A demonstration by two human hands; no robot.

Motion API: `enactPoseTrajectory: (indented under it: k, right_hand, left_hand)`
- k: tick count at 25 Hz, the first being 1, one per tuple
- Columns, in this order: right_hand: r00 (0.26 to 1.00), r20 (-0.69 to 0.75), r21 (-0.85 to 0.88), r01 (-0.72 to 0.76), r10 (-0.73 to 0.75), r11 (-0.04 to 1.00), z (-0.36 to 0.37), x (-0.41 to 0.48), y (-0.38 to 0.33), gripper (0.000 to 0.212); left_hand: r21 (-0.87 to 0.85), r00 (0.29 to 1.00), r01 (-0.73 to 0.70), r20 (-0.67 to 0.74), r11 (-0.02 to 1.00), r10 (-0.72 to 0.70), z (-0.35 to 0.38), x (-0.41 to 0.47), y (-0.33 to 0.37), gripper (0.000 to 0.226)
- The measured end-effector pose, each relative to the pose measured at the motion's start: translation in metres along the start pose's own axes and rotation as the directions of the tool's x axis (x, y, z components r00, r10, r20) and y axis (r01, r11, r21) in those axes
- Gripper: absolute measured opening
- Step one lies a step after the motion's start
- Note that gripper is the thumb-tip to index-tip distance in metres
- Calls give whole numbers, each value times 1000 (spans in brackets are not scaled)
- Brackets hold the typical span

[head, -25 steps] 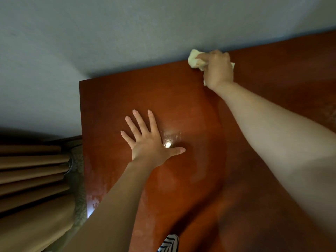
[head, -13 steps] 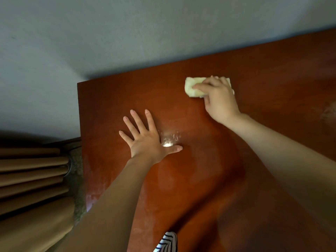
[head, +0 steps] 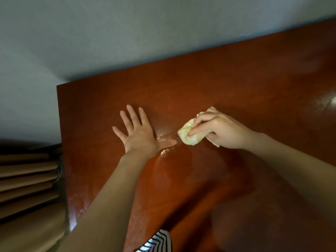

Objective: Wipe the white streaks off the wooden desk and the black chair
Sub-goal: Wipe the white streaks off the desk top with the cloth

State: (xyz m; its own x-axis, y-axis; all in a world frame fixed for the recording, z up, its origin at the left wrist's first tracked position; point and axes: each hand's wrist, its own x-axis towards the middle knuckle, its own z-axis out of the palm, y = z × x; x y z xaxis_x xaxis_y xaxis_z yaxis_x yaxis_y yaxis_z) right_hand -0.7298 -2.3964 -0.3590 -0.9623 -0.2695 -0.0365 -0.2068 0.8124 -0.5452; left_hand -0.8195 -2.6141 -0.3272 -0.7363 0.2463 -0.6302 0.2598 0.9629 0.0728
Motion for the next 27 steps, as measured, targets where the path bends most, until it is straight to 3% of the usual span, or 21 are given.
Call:
enactPoseTrajectory:
  k: [4,7,10,13,15,17,23,27]
  right_hand:
    - [969,-183,-59,-180,166,982,-22,24,37,48]
    - [867,-323,-43,-414,380,909,-42,45,68,44]
    - [678,-455,87,-612,577,786,-53,65,88,42]
    - [384,-569,233,-773,727,590,-51,84,83,45]
    - [263,-595,256,-834,759,489,-46,92,74,48]
    - [293,-602,241,-820,743,519,-43,89,70,48]
    - [646,-507,28,-649,570,761,-35,48,64,41]
    - [754,-424,-8,-556,501,831,-20,27,37,40]
  left_hand:
    - [15,999,-34,36,999,33,9,0,23,144]
    - [81,1000,-25,12,996,24,14,2,28,147]
    - [111,1000,-22,-10,994,23,17,3,28,148]
    - [111,999,-24,-18,993,27,19,4,27,148]
    - [110,999,-26,-25,994,29,20,4,27,148]
    - [115,999,-26,-28,993,29,21,5,27,149]
    - [125,999,-27,-39,992,32,20,6,28,148]
    - [117,995,-38,-91,992,48,23,2,23,143]
